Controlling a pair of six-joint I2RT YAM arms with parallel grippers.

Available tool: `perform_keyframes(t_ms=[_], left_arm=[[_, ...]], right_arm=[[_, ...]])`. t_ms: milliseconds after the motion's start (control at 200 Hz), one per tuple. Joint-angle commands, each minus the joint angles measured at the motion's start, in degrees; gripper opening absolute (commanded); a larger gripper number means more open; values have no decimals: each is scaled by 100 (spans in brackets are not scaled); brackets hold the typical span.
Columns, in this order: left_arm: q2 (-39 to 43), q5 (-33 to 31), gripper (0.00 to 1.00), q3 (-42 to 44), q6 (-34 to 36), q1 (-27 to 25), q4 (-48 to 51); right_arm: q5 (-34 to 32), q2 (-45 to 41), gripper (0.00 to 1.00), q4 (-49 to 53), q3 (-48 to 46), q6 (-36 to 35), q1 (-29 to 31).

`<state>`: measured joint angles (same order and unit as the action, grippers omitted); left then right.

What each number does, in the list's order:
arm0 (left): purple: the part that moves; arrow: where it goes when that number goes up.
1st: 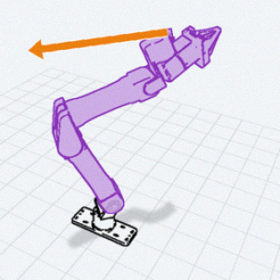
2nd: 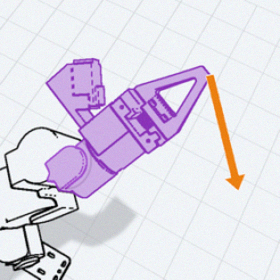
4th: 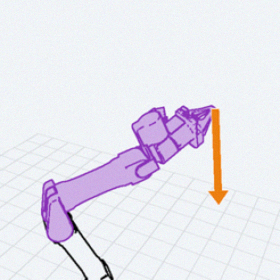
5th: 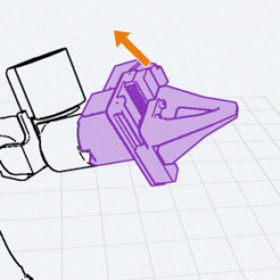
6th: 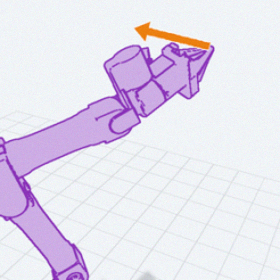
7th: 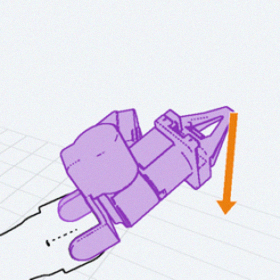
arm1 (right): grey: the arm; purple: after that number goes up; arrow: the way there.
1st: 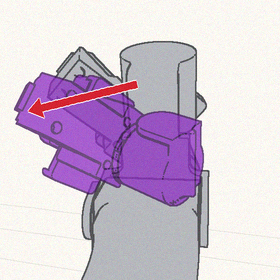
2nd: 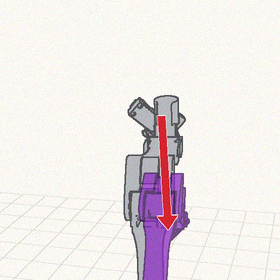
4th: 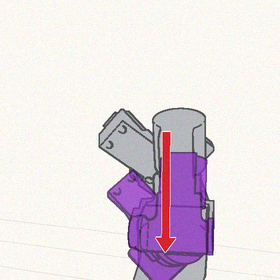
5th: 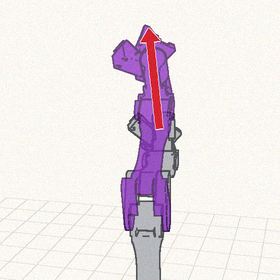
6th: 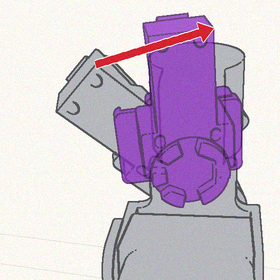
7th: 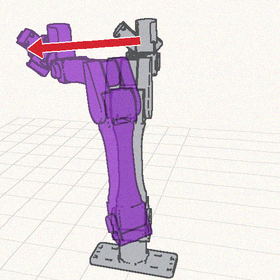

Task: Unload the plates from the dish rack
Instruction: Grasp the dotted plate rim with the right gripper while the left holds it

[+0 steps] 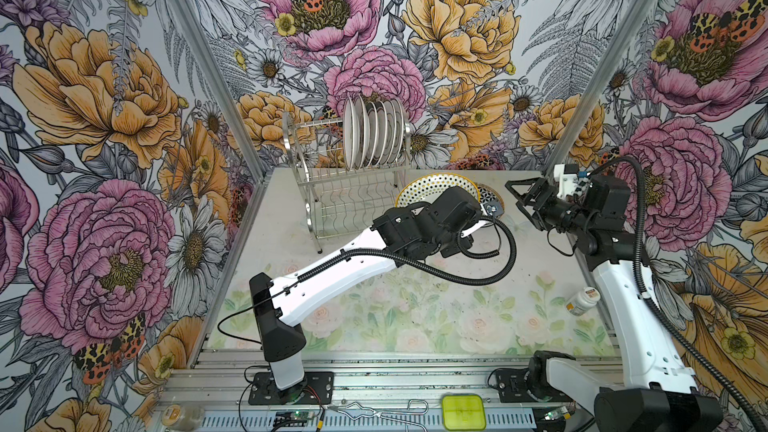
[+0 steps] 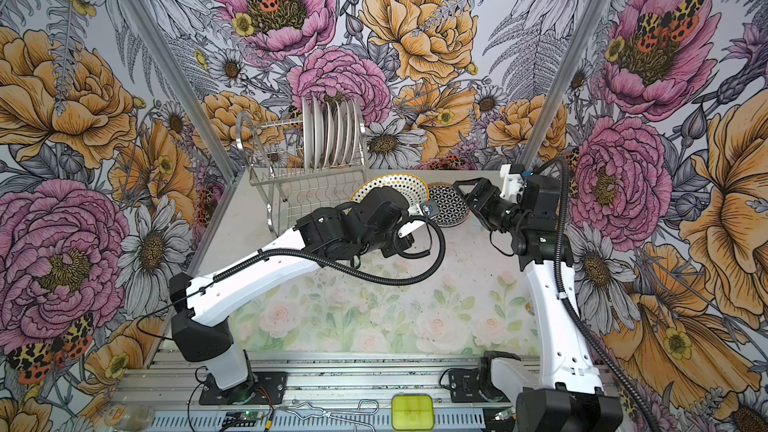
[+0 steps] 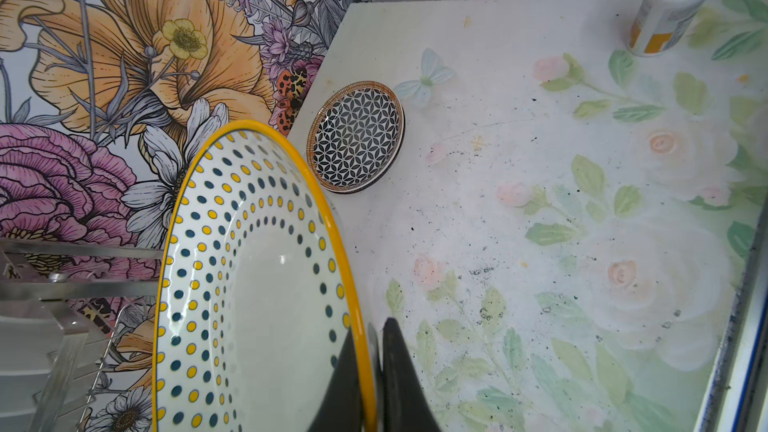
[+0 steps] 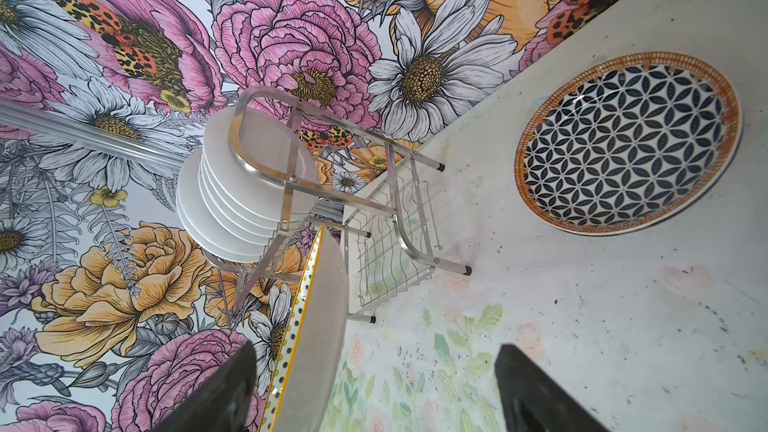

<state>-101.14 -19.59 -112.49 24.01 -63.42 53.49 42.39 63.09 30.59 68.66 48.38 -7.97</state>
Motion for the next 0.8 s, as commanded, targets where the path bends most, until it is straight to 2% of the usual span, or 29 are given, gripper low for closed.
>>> perform_keyframes(t_ms=[0, 135, 305, 796], left_arm=[[81, -58, 0, -44, 97, -41, -742], [-83, 52, 0, -36, 104, -34, -866], [-485, 69, 0, -155, 160, -4, -887], [-726, 254, 0, -216, 287, 219, -969]], right_arm=[[287, 110, 89, -106, -11, 15, -40], [675, 411, 86, -104, -6, -73, -31], [674, 724, 79, -96, -140, -210, 67], [49, 1204, 69, -22, -175, -399, 680]])
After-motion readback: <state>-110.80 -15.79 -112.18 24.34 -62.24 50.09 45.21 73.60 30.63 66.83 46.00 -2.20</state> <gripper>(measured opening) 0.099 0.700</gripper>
